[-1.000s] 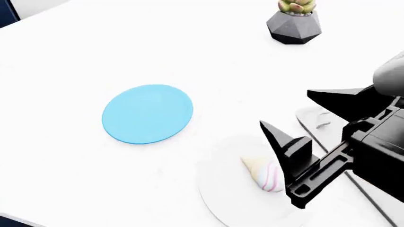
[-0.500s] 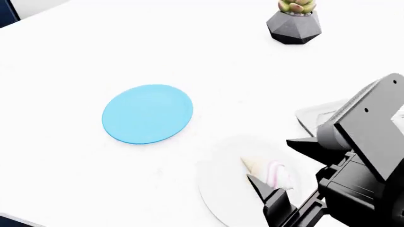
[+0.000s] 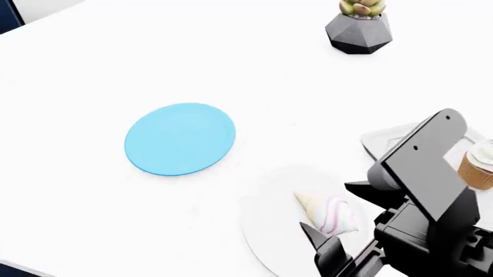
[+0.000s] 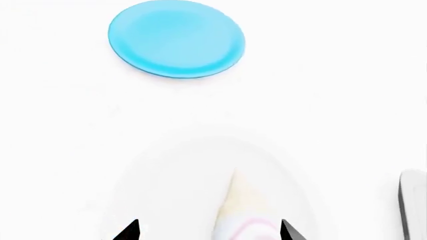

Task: Move the dessert items from the plate to the tray.

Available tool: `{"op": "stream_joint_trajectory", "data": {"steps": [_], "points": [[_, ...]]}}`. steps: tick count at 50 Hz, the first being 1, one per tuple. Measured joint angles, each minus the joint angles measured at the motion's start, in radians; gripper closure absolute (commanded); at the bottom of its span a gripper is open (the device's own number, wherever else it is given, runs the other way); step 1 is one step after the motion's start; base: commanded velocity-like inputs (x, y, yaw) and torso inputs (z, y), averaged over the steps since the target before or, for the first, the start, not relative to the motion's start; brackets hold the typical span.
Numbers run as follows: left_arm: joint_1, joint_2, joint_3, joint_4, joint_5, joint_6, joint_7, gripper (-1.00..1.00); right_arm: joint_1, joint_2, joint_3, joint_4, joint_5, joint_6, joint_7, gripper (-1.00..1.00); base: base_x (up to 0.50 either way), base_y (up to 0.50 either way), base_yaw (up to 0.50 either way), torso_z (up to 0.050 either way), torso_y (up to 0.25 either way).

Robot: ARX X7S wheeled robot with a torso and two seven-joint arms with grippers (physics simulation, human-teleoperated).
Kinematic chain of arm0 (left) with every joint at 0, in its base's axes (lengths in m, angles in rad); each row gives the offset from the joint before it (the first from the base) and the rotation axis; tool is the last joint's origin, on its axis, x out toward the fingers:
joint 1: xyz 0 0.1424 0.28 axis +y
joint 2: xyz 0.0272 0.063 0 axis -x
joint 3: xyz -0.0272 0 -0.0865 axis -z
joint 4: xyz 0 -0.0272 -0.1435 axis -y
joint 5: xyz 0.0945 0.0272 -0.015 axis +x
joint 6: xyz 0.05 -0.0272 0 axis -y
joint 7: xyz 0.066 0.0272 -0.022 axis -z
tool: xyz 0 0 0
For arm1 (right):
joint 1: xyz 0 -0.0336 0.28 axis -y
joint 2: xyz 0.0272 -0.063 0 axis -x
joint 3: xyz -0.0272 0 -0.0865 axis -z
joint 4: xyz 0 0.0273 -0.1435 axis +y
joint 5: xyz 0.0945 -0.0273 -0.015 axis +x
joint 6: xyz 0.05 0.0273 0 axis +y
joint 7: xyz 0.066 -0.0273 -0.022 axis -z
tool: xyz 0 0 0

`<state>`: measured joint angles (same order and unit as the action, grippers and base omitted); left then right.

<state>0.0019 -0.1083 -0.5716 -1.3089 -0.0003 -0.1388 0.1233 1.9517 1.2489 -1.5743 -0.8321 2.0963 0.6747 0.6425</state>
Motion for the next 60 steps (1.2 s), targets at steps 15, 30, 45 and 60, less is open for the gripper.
{"op": "stream_joint_trajectory", "data": {"steps": [15,30,45,60], "points": [[0.000,-0.001,0.003,0.000,0.000,0.006,0.002,-1.00,-0.040,0.006,-0.014,0.023,-0.047,0.000,-0.005,-1.00,0.00,0.00,0.00,0.000,0.000],[0.002,-0.002,0.002,0.000,-0.001,0.010,0.003,-1.00,-0.088,0.006,-0.029,0.051,-0.102,-0.017,-0.017,-1.00,0.00,0.00,0.00,0.000,0.000],[0.005,-0.002,0.002,0.000,0.000,0.014,0.005,-1.00,-0.144,0.001,-0.045,0.066,-0.153,-0.048,-0.031,-1.00,0.00,0.00,0.00,0.000,0.000],[0.007,-0.002,0.001,0.000,-0.001,0.017,0.007,-1.00,-0.183,-0.008,-0.054,0.071,-0.183,-0.072,-0.043,-1.00,0.00,0.00,0.00,0.000,0.000]]}}
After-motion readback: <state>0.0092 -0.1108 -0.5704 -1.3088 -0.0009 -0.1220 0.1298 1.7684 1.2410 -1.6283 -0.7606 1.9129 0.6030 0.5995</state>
